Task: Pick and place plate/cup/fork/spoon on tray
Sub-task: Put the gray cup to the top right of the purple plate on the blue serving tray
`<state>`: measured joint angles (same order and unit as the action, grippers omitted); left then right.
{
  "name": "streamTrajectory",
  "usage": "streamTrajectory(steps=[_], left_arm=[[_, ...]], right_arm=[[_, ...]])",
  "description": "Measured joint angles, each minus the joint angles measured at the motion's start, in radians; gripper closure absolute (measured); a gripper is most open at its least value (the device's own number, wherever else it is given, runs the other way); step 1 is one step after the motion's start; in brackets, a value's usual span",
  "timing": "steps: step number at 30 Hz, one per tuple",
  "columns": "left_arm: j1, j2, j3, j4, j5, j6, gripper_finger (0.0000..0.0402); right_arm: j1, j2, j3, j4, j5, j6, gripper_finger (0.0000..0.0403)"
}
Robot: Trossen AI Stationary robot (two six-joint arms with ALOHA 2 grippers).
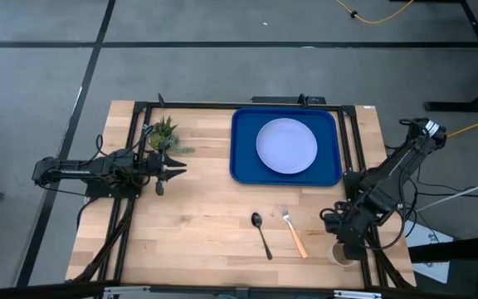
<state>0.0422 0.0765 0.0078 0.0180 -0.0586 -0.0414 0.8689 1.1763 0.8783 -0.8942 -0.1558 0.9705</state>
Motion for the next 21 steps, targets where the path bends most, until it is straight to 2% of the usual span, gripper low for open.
streamTrajectory(steps=[6, 12, 21], left_arm=[[0.0, 0.0, 0.0, 0.0, 0.0, 0.0, 0.0322], [0.0, 0.0, 0.0, 0.0, 0.0, 0.0, 0.0322], [0.0, 0.0, 0.0, 0.0, 0.0, 0.0, 0.0322]], right_arm=[[0.003, 0.0, 0.0, -0.064, 0.023, -0.011, 0.0338], [0.003, 0.0, 0.0, -0.057, -0.021, -0.038, 0.0338], [0.003, 0.0, 0.0, -0.054, -0.021, -0.082, 0.0338]])
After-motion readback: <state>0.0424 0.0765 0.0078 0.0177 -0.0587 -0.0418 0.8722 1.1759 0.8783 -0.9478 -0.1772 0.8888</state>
